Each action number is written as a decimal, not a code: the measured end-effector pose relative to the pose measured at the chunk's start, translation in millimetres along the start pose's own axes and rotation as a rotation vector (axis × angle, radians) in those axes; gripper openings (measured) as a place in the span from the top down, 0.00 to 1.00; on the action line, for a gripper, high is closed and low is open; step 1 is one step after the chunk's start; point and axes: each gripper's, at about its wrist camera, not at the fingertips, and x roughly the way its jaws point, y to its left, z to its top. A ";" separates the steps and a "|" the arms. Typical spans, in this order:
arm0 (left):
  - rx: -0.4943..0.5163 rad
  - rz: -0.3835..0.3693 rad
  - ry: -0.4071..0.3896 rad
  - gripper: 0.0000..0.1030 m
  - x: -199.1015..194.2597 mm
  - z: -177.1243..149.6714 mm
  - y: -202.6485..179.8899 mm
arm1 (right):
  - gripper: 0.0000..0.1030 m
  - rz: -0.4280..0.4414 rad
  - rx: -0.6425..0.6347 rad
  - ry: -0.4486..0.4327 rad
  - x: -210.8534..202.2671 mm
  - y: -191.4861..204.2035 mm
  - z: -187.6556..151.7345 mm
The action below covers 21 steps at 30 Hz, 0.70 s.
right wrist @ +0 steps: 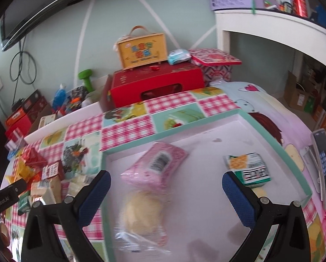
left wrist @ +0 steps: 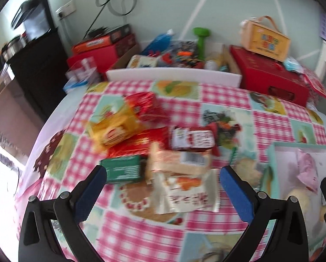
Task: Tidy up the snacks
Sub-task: 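Move both open tools back over the snack pile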
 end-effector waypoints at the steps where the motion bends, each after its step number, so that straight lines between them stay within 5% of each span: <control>1: -0.013 0.004 0.008 0.00 1.7 -0.2 7.5 | 0.00 0.007 -0.008 0.002 0.3 5.5 -1.0; 21: -0.174 -0.002 0.050 0.00 18.2 -1.0 89.0 | 0.00 0.193 -0.208 0.094 12.1 133.7 -36.8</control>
